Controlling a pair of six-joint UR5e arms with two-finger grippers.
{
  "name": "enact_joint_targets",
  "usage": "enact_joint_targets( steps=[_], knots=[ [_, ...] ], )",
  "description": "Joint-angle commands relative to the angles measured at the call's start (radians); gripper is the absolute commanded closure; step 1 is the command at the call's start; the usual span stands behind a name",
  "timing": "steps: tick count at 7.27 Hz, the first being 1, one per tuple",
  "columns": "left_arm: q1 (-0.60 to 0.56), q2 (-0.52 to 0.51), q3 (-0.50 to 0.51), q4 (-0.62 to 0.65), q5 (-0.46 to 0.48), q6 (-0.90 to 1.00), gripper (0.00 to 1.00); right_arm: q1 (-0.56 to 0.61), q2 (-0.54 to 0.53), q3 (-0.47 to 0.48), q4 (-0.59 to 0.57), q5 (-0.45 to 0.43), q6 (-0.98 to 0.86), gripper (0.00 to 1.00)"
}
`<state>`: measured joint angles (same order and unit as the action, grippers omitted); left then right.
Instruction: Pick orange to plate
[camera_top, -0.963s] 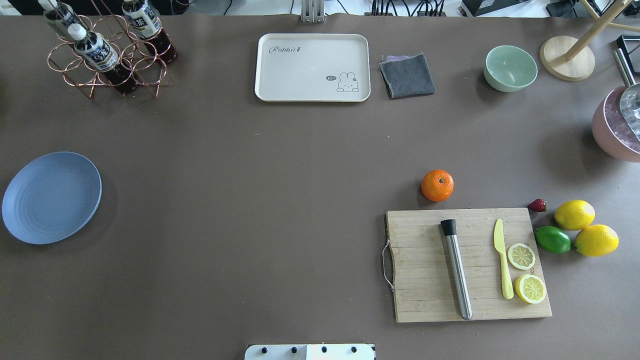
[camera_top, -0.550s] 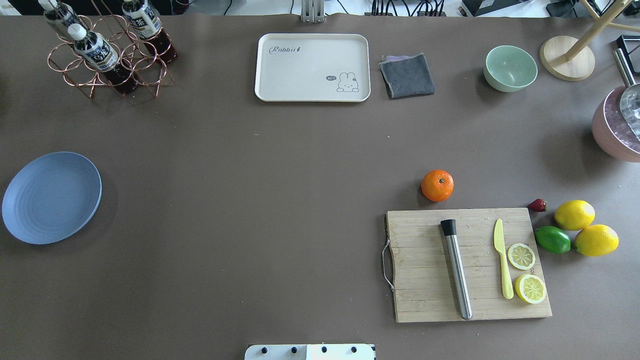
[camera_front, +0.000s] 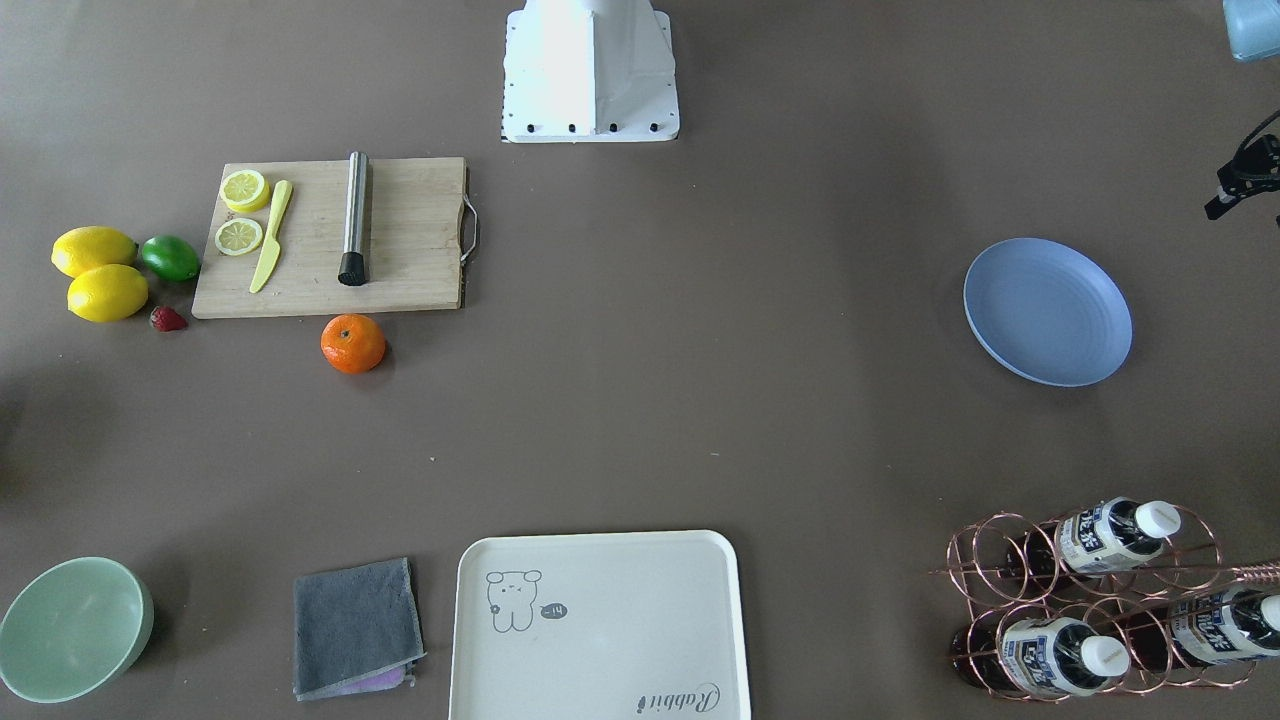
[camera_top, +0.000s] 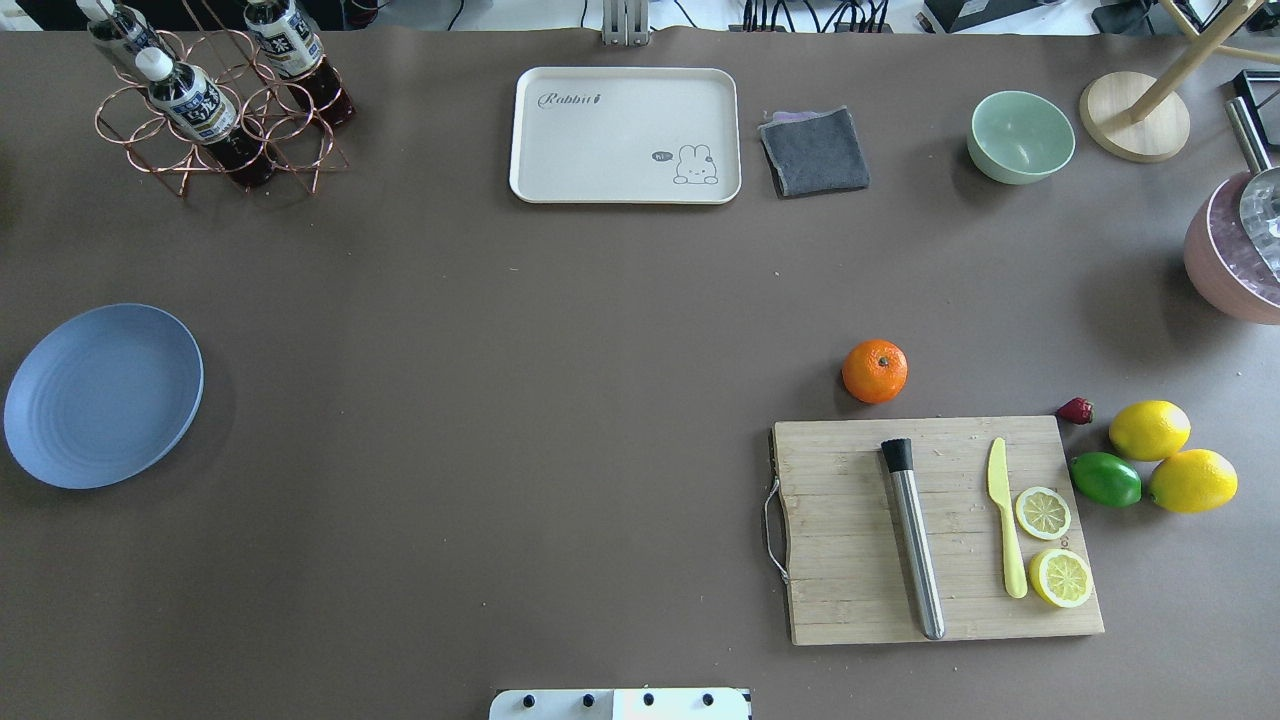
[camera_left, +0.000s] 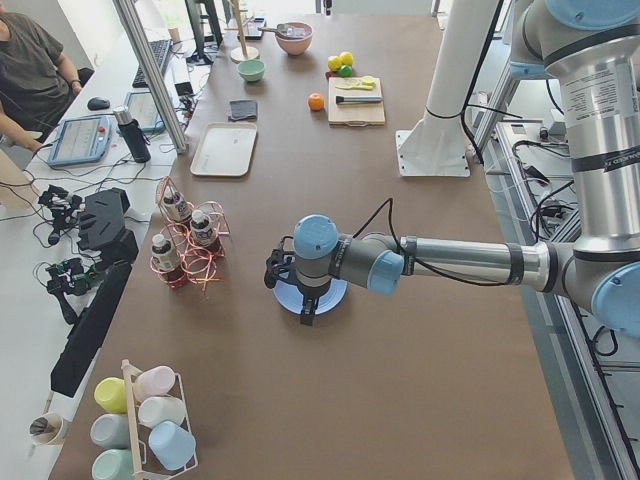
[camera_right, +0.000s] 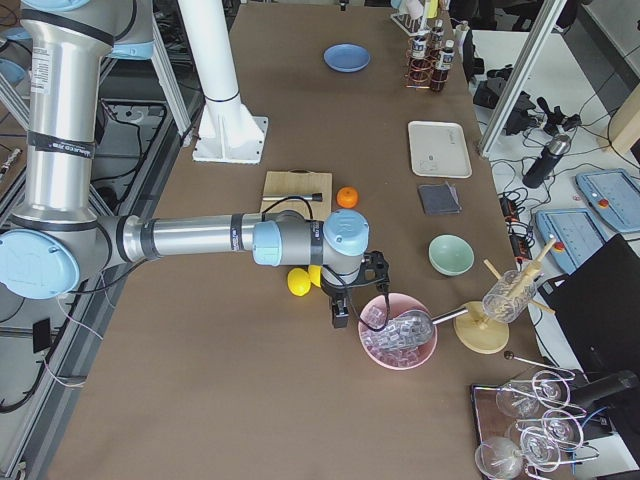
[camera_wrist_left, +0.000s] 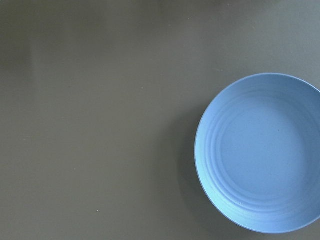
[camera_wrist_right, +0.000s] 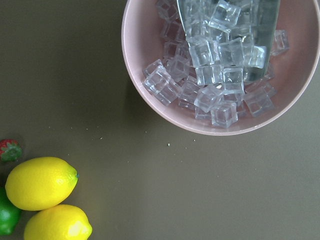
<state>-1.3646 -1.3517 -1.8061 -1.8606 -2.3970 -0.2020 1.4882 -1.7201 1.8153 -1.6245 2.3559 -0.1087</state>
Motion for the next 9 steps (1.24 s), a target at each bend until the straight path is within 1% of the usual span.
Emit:
enact_joint_targets(
  steps=[1,2,3,4,5,6,7,8,9],
  knots=[
    [0.077,-0.07,0.167,-0.186,0.004,-0.164,0.03,0.0,0.005,0.001,0.0,0.008,0.003,0.0],
    [0.093,-0.098,0.256,-0.304,0.002,-0.268,0.03,0.0,-0.004,0.001,0.0,0.017,-0.003,0.0],
    [0.138,-0.139,0.339,-0.377,0.004,-0.33,0.03,-0.002,-0.006,-0.01,0.0,0.023,-0.006,0.0],
    [0.169,-0.141,0.355,-0.441,0.048,-0.399,0.03,0.0,-0.004,-0.01,0.0,0.023,-0.005,0.0],
    [0.229,-0.141,0.363,-0.489,0.109,-0.486,0.03,0.0,-0.006,-0.01,0.0,0.025,-0.009,0.0],
    [0.245,-0.141,0.372,-0.514,0.12,-0.491,0.04,0.0,-0.006,-0.007,0.0,0.025,-0.012,0.0],
    [0.245,-0.141,0.37,-0.516,0.121,-0.496,0.15,0.0,-0.006,-0.008,0.0,0.025,-0.011,0.0],
    [0.263,-0.139,0.373,-0.516,0.122,-0.494,0.23,-0.002,-0.006,-0.008,0.0,0.025,-0.011,0.0],
    [0.266,-0.138,0.375,-0.516,0.122,-0.494,0.26,-0.002,-0.006,-0.008,0.0,0.025,-0.009,0.0]
  ],
)
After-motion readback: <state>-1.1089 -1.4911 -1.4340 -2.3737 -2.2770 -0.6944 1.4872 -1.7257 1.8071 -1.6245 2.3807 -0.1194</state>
